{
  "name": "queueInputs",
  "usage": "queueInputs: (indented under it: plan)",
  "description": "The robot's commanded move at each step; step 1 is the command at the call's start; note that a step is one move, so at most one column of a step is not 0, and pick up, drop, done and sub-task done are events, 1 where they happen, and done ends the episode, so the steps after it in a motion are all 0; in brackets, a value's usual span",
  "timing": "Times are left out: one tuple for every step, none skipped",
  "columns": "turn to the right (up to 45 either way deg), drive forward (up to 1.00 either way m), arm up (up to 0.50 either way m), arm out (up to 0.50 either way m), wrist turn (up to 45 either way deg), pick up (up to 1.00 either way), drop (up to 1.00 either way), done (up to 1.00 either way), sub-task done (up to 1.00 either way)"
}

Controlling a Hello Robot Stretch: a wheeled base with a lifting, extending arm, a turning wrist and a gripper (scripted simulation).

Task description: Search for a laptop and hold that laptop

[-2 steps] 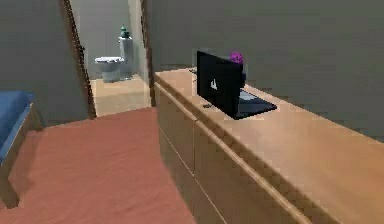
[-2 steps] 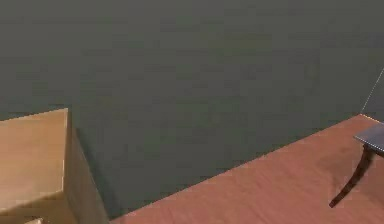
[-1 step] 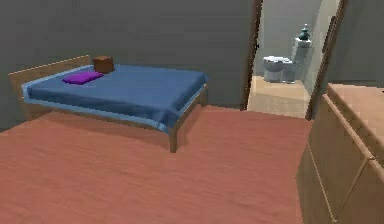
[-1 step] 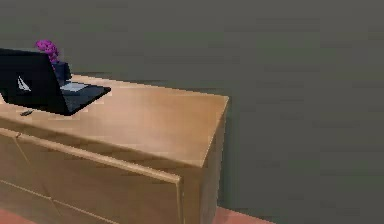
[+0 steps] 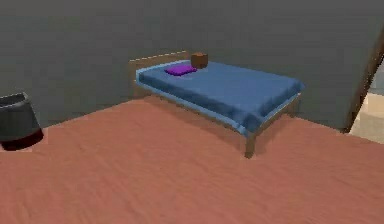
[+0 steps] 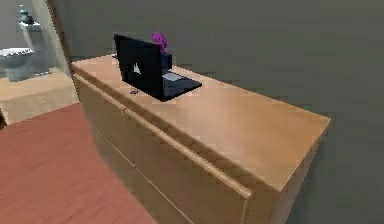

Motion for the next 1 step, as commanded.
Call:
queueInputs:
  plan:
    - [45.0, 0.0, 0.0, 0.0, 0.0, 0.0, 0.0, 0.0, 0.0]
